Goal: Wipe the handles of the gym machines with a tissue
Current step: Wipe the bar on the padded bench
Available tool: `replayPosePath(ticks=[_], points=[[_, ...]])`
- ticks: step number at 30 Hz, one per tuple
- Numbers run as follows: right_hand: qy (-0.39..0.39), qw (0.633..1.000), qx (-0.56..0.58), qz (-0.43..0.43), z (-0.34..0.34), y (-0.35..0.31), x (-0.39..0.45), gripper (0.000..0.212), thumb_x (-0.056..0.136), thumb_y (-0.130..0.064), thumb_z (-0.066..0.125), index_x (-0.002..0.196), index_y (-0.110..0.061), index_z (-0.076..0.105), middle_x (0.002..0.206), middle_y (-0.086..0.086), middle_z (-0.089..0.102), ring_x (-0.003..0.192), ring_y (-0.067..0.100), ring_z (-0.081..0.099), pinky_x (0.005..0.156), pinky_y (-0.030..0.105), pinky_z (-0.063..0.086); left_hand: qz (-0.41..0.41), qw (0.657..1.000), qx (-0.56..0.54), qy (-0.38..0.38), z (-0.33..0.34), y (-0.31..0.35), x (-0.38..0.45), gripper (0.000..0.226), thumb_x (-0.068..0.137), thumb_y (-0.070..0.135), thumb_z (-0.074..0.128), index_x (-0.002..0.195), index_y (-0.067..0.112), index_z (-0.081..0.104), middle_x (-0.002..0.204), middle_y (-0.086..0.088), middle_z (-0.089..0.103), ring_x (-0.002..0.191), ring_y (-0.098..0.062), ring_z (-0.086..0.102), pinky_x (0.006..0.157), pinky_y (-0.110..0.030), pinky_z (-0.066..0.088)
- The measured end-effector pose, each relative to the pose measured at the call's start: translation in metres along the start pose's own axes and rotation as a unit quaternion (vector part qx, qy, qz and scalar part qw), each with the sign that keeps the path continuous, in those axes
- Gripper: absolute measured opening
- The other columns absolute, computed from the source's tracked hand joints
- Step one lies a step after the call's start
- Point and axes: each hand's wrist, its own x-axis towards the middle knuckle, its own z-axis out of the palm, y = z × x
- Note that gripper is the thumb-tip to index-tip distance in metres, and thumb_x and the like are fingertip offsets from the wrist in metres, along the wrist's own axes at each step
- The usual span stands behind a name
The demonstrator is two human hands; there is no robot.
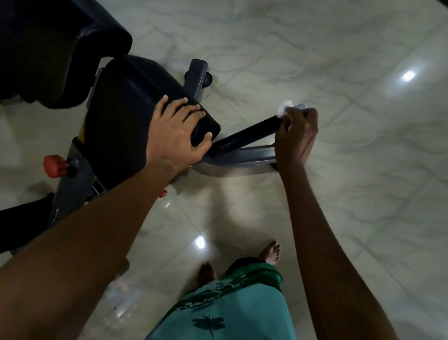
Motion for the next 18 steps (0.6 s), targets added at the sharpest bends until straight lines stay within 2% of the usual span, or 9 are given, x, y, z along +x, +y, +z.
replayPosePath(ticks=[2, 4, 5, 9, 13, 16, 18], points=[[-0.039, 0.995, -0.055, -0.07, 0.002, -0.007, -0.002, 0.01, 0.077, 0.007, 0.059, 0.079, 0.002, 0.068, 0.085, 0.023, 0.057, 0.08, 0.037, 0.058, 0.061, 0.029, 0.043, 0.001, 1.0, 0.0, -0.001, 0.0, 0.0, 0.0, 0.048, 0.085, 0.045, 0.045, 0.108, 0.009, 0.067, 0.114, -0.009, 0.066, 0.118, -0.028, 0.053, 0.111, -0.045, 0.024], [-0.114, 0.98, -0.105, -0.127, 0.0, -0.003, -0.003, 0.014, 0.084, 0.004, 0.054, 0.09, 0.001, 0.067, 0.097, 0.024, 0.057, 0.091, 0.036, 0.055, 0.072, 0.034, 0.045, 0.004, 1.0, -0.001, 0.003, 0.0, 0.0, -0.001, 0.047, 0.085, 0.044, 0.046, 0.108, 0.009, 0.067, 0.113, -0.009, 0.067, 0.118, -0.028, 0.053, 0.111, -0.046, 0.025], [-0.131, 0.977, -0.115, -0.121, -0.003, -0.001, 0.001, 0.017, 0.087, 0.002, 0.051, 0.095, 0.001, 0.065, 0.103, 0.023, 0.056, 0.097, 0.035, 0.053, 0.077, 0.036, 0.044, 0.002, 1.0, 0.0, 0.003, 0.0, 0.0, 0.0, 0.047, 0.085, 0.044, 0.046, 0.108, 0.009, 0.067, 0.113, -0.009, 0.066, 0.118, -0.028, 0.053, 0.111, -0.046, 0.025], [-0.054, 0.992, -0.104, -0.049, -0.013, 0.005, 0.031, 0.017, 0.089, -0.005, 0.053, 0.086, 0.007, 0.063, 0.099, 0.022, 0.055, 0.095, 0.033, 0.052, 0.067, 0.036, 0.045, -0.001, 1.0, -0.002, 0.001, -0.002, 0.001, 0.0, 0.047, 0.085, 0.044, 0.045, 0.108, 0.009, 0.067, 0.114, -0.009, 0.066, 0.118, -0.028, 0.053, 0.111, -0.045, 0.024], [-0.035, 0.997, -0.065, -0.034, -0.015, 0.022, 0.039, 0.017, 0.082, 0.0, 0.052, 0.081, 0.005, 0.068, 0.083, 0.024, 0.059, 0.082, 0.035, 0.057, 0.06, 0.027, 0.031, -0.002, 1.0, -0.004, -0.002, -0.001, 0.001, 0.0, 0.047, 0.084, 0.044, 0.046, 0.108, 0.009, 0.067, 0.113, -0.009, 0.067, 0.118, -0.028, 0.053, 0.111, -0.047, 0.026], [0.015, 0.999, -0.015, -0.049, -0.02, 0.03, 0.02, 0.021, 0.074, 0.006, 0.049, 0.078, 0.003, 0.069, 0.075, 0.023, 0.06, 0.073, 0.036, 0.06, 0.059, 0.03, 0.039, -0.002, 1.0, -0.003, 0.006, 0.0, 0.001, 0.0, 0.046, 0.083, 0.043, 0.048, 0.107, 0.009, 0.067, 0.112, -0.009, 0.067, 0.117, -0.029, 0.055, 0.11, -0.047, 0.027], [0.0, 0.995, -0.05, -0.084, -0.018, 0.03, 0.009, 0.019, 0.075, 0.004, 0.051, 0.079, -0.001, 0.068, 0.078, 0.018, 0.06, 0.078, 0.032, 0.058, 0.057, 0.027, 0.04, 0.0, 1.0, -0.002, 0.009, 0.0, 0.001, 0.0, 0.046, 0.084, 0.043, 0.047, 0.107, 0.009, 0.067, 0.112, -0.009, 0.067, 0.116, -0.029, 0.055, 0.109, -0.047, 0.027]])
